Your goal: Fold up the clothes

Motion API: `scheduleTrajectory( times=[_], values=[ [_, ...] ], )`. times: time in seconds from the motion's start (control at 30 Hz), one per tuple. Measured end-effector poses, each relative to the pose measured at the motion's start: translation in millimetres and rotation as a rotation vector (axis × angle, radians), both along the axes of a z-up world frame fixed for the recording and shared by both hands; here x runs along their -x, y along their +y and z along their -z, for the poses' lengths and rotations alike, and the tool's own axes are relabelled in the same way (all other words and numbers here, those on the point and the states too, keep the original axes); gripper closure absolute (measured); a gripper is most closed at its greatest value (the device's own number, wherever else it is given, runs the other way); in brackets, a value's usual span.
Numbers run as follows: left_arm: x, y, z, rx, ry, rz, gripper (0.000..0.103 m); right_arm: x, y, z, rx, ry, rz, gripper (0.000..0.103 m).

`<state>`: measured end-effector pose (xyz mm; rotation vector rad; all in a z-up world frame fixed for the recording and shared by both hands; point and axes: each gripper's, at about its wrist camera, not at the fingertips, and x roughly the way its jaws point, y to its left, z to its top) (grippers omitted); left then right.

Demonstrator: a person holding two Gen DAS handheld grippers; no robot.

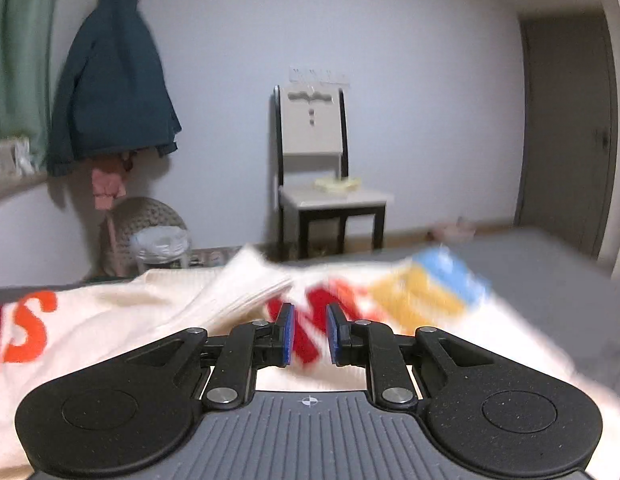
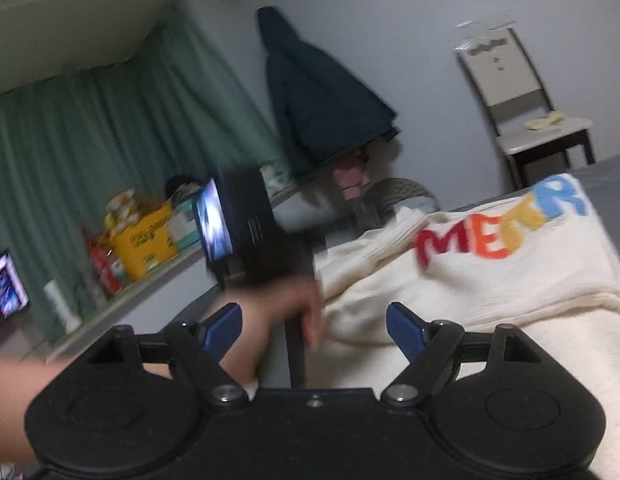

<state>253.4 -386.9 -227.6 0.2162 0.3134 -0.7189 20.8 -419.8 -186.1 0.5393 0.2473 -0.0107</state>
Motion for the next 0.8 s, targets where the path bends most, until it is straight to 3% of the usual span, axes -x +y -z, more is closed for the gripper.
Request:
scheduleTrajectory(
  times=[0.03, 0.07, 0.1, 0.13, 0.17, 0.23, 0.27, 0.4, 0.47, 0.53, 0.6, 0.63, 0.73, 0.8],
  values=[
    [3, 2, 3, -0.032, -0.024, -0.028, 0.084, 0, -6, 1, -0.017, 0.002, 0.013, 0.024],
    [5, 4, 5, -0.058, -0.042, -0.064, 0.072, 0, -11, 2, -0.038, 0.005, 0.023, 0.024],
    [4, 7, 4, -0.077, -0.065, -0.100, 0.045, -1, -16, 3, -0.062, 0.009, 0.032, 0.024],
    [3, 10, 2, -0.093, -0.095, -0.131, 0.029, -2, -19, 4, -0.085, 0.012, 0.038, 0.024],
    [-3, 14, 0, -0.105, -0.141, -0.161, 0.004, -2, -22, 5, -0.102, 0.015, 0.042, 0.024],
    [-6, 16, -3, -0.158, -0.275, -0.178, 0.000, -4, -25, 7, -0.124, 0.021, 0.048, 0.024],
    [-10, 13, -4, -0.196, -0.303, -0.170, 0.000, -5, -25, 8, -0.128, 0.024, 0.051, 0.024],
    [-41, -16, -5, -0.369, -0.297, -0.126, 0.000, -4, -28, 10, -0.139, 0.033, 0.058, 0.024],
    [-48, -26, -3, -0.414, -0.272, -0.112, 0.001, -5, -29, 11, -0.141, 0.038, 0.062, 0.024],
    [-57, -34, -1, -0.450, -0.244, -0.101, 0.013, -5, -31, 11, -0.146, 0.041, 0.066, 0.024],
    [-65, -41, 1, -0.485, -0.215, -0.090, 0.046, -5, -33, 13, -0.154, 0.047, 0.071, 0.024],
    [-69, -45, 2, -0.503, -0.201, -0.084, 0.052, -5, -34, 15, -0.160, 0.051, 0.073, 0.024],
    [-81, -57, 5, -0.556, -0.158, -0.067, 0.094, -7, -38, 19, -0.188, 0.066, 0.075, 0.024],
    [-89, -64, 7, -0.592, -0.129, -0.056, 0.096, -9, -40, 23, -0.210, 0.076, 0.071, 0.024]
  ],
)
